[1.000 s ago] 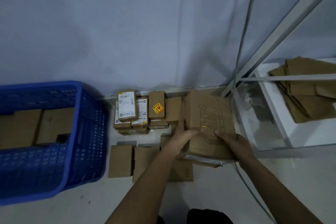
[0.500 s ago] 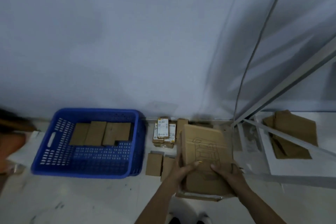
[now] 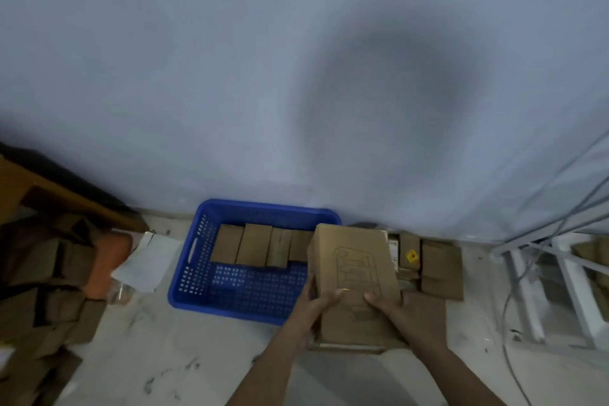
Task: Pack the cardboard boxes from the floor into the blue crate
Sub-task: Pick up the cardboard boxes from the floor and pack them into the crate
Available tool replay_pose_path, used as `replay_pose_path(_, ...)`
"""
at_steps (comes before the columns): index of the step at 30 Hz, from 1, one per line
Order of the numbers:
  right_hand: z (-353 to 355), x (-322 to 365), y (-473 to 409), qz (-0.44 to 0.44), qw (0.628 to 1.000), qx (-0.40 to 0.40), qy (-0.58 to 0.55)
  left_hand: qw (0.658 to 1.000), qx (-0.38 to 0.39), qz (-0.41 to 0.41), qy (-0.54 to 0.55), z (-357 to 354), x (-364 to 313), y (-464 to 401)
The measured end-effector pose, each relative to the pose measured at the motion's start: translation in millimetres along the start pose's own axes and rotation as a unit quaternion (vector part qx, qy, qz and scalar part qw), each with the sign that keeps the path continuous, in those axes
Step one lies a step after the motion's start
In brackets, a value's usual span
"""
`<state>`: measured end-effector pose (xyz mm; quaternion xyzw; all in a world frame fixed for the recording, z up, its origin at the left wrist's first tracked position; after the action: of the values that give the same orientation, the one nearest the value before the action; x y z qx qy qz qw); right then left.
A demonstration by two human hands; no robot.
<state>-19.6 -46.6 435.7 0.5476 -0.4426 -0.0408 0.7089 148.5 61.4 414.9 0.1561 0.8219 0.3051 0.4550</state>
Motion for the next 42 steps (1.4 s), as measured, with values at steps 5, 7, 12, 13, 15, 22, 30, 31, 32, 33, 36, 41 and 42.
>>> replay_pose_path(5,-109,32,-15,0.012,0.999,0.010,0.032,1.000,-0.022,0.001,-0.004,110,-14,47)
replay_pose_path(7,-138,44,-23,0.033,0.998,0.005,0.053,0.999,-0.043,0.022,0.000,148,-9,57)
replay_pose_path(12,-182,84,-46,0.060,0.981,0.037,0.183,0.995,-0.074,0.058,0.024,192,-6,72)
replay_pose_path(13,-188,92,-50,0.065,0.973,0.046,0.217,0.995,-0.079,0.064,0.024,198,-5,74)
replay_pose_path(15,-197,109,-59,0.083,0.954,0.052,0.284,0.994,-0.074,0.066,0.035,206,-4,76)
replay_pose_path(22,-230,144,-95,0.123,0.894,0.055,0.428,0.988,-0.141,0.047,0.049,252,-5,88)
replay_pose_path(30,-268,127,-218,0.140,0.866,0.108,0.467,0.960,-0.240,-0.011,-0.146,398,-11,48)
replay_pose_path(31,-274,120,-243,0.138,0.864,0.122,0.470,0.959,-0.228,-0.020,-0.165,417,-8,32)
replay_pose_path(32,-279,111,-268,0.130,0.861,0.137,0.473,0.960,-0.210,-0.019,-0.182,433,-1,15)
replay_pose_path(33,-285,101,-294,0.124,0.854,0.154,0.481,0.960,-0.192,-0.010,-0.203,448,9,-2)
replay_pose_path(36,-308,71,-357,0.111,0.831,0.211,0.503,0.951,-0.149,0.001,-0.270,479,35,-44)
replay_pose_path(41,-348,28,-437,0.106,0.793,0.275,0.534,0.881,-0.205,0.007,-0.427,533,59,-88)
replay_pose_path(42,-356,21,-450,0.103,0.783,0.284,0.544,0.851,-0.216,0.029,-0.477,542,61,-95)
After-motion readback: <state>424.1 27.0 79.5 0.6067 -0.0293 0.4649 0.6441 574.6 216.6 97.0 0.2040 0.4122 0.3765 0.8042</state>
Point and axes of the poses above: each hand's wrist, its own y-axis away from the middle knuckle, its own z-axis out of the back of the hand, x = y × z, the point moved 9 cm from there along -y, towards the middle knuckle, and after that the axes turned 15 degrees about x, right-handed, at the moved point
